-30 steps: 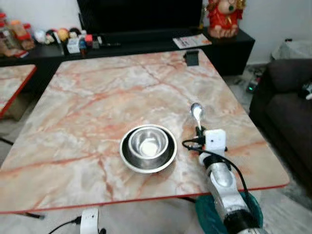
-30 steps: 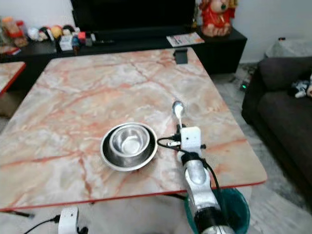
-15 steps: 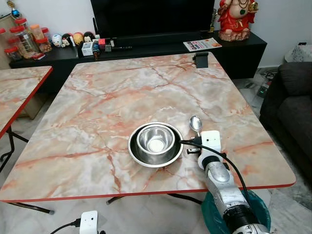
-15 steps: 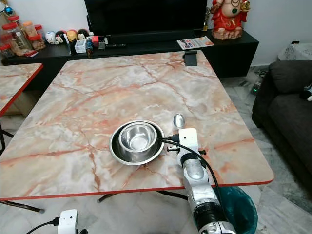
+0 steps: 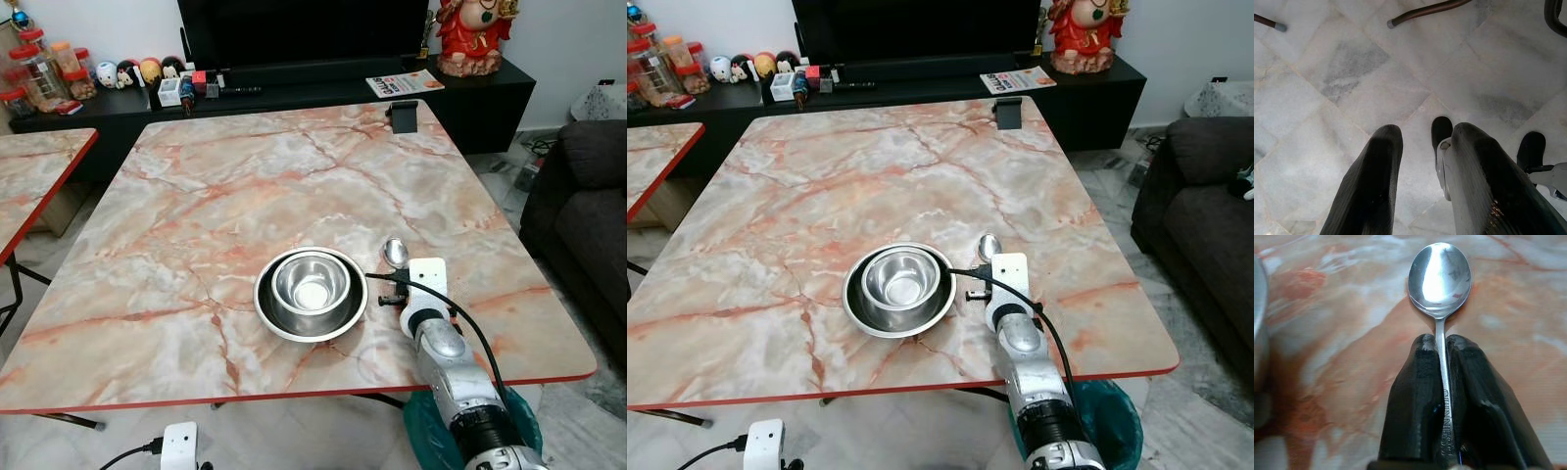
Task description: Setting the table
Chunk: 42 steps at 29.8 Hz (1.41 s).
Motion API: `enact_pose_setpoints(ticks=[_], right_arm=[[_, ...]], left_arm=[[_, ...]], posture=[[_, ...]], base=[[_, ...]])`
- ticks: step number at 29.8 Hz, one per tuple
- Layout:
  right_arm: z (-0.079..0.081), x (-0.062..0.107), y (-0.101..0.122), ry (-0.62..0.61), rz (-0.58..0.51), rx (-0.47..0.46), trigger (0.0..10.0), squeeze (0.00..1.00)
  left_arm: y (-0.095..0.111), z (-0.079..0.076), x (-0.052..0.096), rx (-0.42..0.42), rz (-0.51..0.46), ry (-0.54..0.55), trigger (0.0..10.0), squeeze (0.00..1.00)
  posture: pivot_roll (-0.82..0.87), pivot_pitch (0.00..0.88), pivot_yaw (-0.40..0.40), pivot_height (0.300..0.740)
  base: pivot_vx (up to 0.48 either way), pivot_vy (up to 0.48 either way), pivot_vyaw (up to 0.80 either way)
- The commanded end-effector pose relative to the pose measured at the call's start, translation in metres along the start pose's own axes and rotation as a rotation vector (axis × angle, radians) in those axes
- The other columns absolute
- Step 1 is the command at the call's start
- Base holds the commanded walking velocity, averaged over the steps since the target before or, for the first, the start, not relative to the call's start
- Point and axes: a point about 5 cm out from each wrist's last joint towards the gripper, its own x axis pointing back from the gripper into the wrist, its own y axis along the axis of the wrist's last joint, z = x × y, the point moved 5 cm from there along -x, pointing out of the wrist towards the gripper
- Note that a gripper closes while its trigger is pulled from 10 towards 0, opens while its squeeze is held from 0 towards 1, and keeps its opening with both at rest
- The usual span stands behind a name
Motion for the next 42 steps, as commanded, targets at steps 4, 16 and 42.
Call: enact_pose_setpoints(ticks=[4,16,42], right_arm=[[0.0119,0.0043,-0.0144,0.039,0.063,-0.014,10.0,0.0],[0.0149,0.0076,-0.019,0.039,0.088,-0.014,10.0,0.0],[0.011,0.0067,-0.0119,0.013,0.061,-0.001,10.0,0.99]], left_arm=[[0.0005,0.0067,0.0001,-0.023,0.006,0.008,10.0,0.0],[0.0029,0.0062,-0.0003,-0.026,0.001,0.006,10.0,0.0],[0.0052,0.0065,-0.0007,-0.025,-0.001,0.004,10.0,0.0]], posture=[[-0.04,0.037,0.08,0.74],[-0.04,0.034,0.083,0.74],[-0.03,0.027,0.085,0.74]], base=[[0.0,0.0,0.0],[0.0,0.0,0.0],[0.0,0.0,0.0]])
